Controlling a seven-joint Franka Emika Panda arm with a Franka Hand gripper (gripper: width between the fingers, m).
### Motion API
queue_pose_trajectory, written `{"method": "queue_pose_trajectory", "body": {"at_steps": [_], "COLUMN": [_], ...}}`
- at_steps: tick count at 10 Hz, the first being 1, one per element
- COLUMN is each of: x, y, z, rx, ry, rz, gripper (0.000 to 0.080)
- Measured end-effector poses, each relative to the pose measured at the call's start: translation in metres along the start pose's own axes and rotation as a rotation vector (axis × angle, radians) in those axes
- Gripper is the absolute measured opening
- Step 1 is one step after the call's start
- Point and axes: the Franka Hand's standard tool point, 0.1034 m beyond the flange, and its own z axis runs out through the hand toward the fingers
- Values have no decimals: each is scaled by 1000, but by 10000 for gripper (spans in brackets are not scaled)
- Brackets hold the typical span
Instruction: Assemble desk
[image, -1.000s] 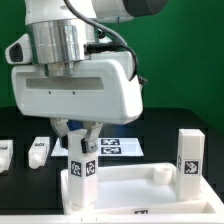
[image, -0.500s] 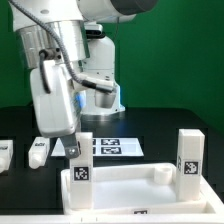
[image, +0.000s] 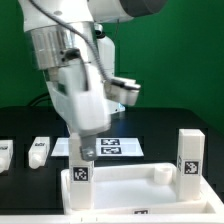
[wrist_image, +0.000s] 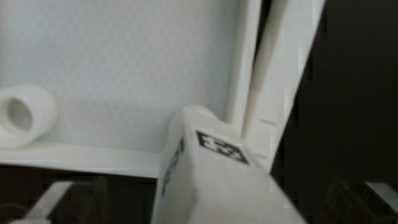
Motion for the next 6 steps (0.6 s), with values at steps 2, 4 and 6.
{"method": "queue_pose_trajectory", "body": {"at_steps": [2,4,6], "x": [-1,1,5], "y": [0,0,-1], "z": [-1,-1,-3], "rx": [6,-8,-39], "ry": [12,30,61], "rz": [-98,-331,-751], "gripper": [639,648,648]}}
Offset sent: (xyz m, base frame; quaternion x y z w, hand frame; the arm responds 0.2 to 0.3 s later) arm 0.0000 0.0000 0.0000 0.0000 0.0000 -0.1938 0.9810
